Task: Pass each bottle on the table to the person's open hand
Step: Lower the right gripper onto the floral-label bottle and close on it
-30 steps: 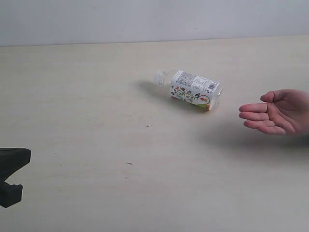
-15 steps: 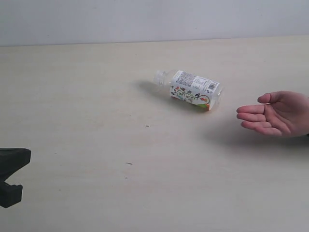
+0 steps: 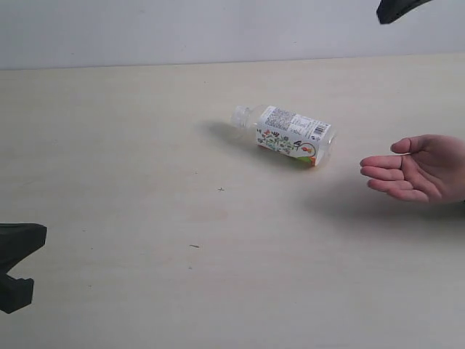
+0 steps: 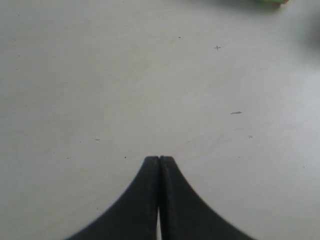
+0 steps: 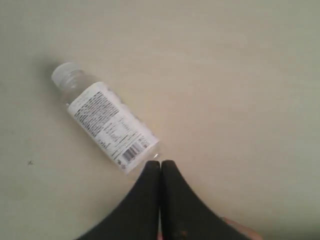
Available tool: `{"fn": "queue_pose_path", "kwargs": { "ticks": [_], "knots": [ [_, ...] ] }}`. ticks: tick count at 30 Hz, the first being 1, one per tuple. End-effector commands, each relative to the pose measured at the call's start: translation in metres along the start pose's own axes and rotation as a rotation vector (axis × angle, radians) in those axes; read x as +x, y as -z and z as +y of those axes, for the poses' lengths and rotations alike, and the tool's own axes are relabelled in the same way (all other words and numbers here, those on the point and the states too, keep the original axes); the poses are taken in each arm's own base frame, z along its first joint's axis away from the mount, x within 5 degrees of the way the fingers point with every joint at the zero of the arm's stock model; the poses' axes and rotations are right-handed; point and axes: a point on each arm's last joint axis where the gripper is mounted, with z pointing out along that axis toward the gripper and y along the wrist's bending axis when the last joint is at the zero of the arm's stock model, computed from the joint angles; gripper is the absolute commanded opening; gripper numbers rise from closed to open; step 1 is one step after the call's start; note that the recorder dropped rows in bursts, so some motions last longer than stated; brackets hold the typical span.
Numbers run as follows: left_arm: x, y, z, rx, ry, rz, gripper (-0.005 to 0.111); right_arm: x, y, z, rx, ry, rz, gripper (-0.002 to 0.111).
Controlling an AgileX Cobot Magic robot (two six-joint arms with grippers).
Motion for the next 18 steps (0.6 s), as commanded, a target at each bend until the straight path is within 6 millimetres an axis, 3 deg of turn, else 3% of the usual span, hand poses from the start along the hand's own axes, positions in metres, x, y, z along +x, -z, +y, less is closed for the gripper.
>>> {"fn": "queue_pose_path", "kwargs": {
  "ticks": [1, 5, 7, 10, 15, 16, 18],
  "knots": [
    [0.000, 0.001, 0.000, -0.003, -0.004, -0.006, 0.000, -0.005, -0.033, 0.017, -0.160, 0.107, 0.073, 0.000],
    [0.000, 0.001, 0.000, -0.003, -0.004, -0.006, 0.000, -0.001, -0.059, 0.058, -0.201, 0.338, 0.126, 0.000],
    [0.000, 0.001, 0.000, -0.003, -0.004, -0.006, 0.000, 0.003, -0.068, 0.075, -0.179, 0.480, 0.153, 0.007],
    [0.000, 0.001, 0.000, -0.003, -0.004, -0.006, 0.000, 0.001, -0.076, 0.086, -0.078, 0.637, 0.125, 0.028],
    [0.000, 0.001, 0.000, -0.003, -0.004, -0.006, 0.000, -0.007, -0.086, 0.093, -0.009, 0.695, 0.046, 0.083],
    [0.000, 0.001, 0.000, -0.003, -0.004, -0.006, 0.000, -0.007, -0.091, 0.094, -0.007, 0.697, 0.038, 0.090],
    [0.000, 0.001, 0.000, -0.003, -0.004, -0.006, 0.000, -0.008, -0.099, 0.094, -0.004, 0.698, 0.036, 0.094]
  ]
}}
